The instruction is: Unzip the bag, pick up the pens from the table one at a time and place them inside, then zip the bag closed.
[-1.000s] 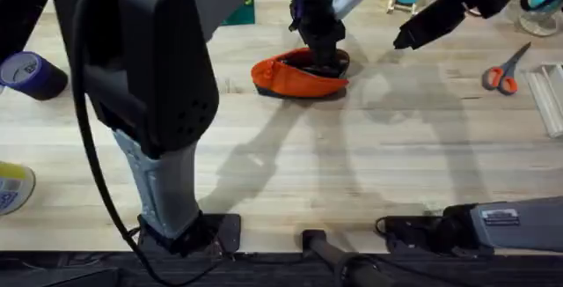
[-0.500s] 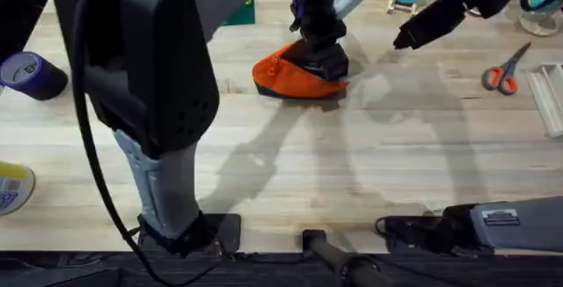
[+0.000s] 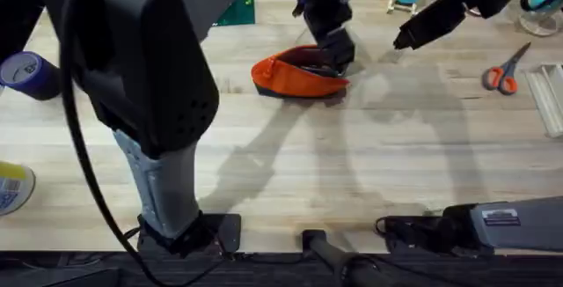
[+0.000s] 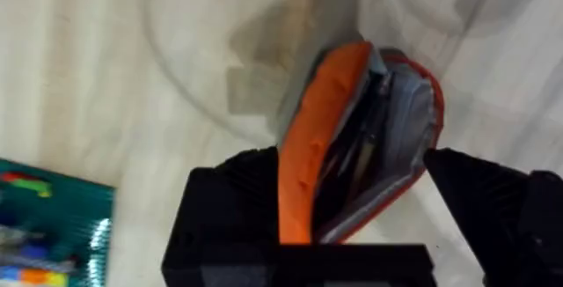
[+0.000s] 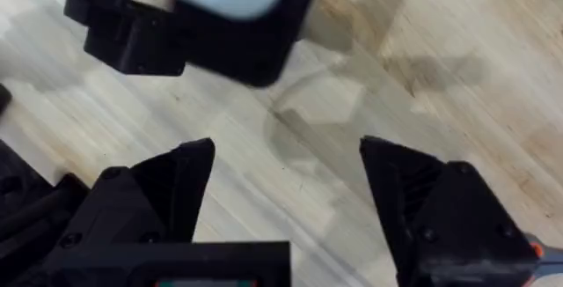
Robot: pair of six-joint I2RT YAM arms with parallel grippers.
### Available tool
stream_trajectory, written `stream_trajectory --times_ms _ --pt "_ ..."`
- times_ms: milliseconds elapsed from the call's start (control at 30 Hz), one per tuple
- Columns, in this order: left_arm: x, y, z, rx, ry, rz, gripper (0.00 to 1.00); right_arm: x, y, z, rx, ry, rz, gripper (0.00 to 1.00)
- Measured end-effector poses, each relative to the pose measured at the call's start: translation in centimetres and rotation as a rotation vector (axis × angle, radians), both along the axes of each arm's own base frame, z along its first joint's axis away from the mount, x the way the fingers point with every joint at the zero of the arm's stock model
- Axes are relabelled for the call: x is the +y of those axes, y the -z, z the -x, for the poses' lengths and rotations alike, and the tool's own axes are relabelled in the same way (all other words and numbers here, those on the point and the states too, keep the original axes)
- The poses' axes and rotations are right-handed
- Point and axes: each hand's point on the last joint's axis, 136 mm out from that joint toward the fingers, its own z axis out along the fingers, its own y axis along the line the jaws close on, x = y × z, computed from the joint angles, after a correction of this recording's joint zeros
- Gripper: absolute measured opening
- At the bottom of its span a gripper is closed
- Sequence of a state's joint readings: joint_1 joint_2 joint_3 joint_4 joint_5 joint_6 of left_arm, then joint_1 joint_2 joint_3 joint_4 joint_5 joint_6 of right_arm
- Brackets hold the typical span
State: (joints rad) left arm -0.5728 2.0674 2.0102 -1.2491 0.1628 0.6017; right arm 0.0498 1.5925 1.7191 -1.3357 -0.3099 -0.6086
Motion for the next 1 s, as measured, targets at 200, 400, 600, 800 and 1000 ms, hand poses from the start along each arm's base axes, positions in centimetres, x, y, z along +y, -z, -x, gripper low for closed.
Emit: stream_trajectory --times_ms 200,400,600,800,1000 --pt "0.3 -2.5 -0.5 -0.068 -0.009 0.010 0.993 0.0 0.0 0.0 0.000 0.000 0.000 0.996" --pt "1.7 -6.2 0.5 -0.114 -0.038 0.033 0.993 0.0 0.0 0.0 0.000 0.000 0.000 0.996" --pt "4.0 -9.6 0.8 -0.163 -0.123 0.067 0.993 0.0 0.0 -0.1 -0.003 0.000 -0.001 0.996" --pt "5.5 -12.3 1.1 -0.216 -0.166 0.105 0.993 0.0 0.0 0.0 -0.001 0.000 0.000 0.995" --pt "7.3 -13.3 3.1 -0.245 -0.187 0.124 0.993 0.0 0.0 0.0 0.000 0.000 0.000 0.996"
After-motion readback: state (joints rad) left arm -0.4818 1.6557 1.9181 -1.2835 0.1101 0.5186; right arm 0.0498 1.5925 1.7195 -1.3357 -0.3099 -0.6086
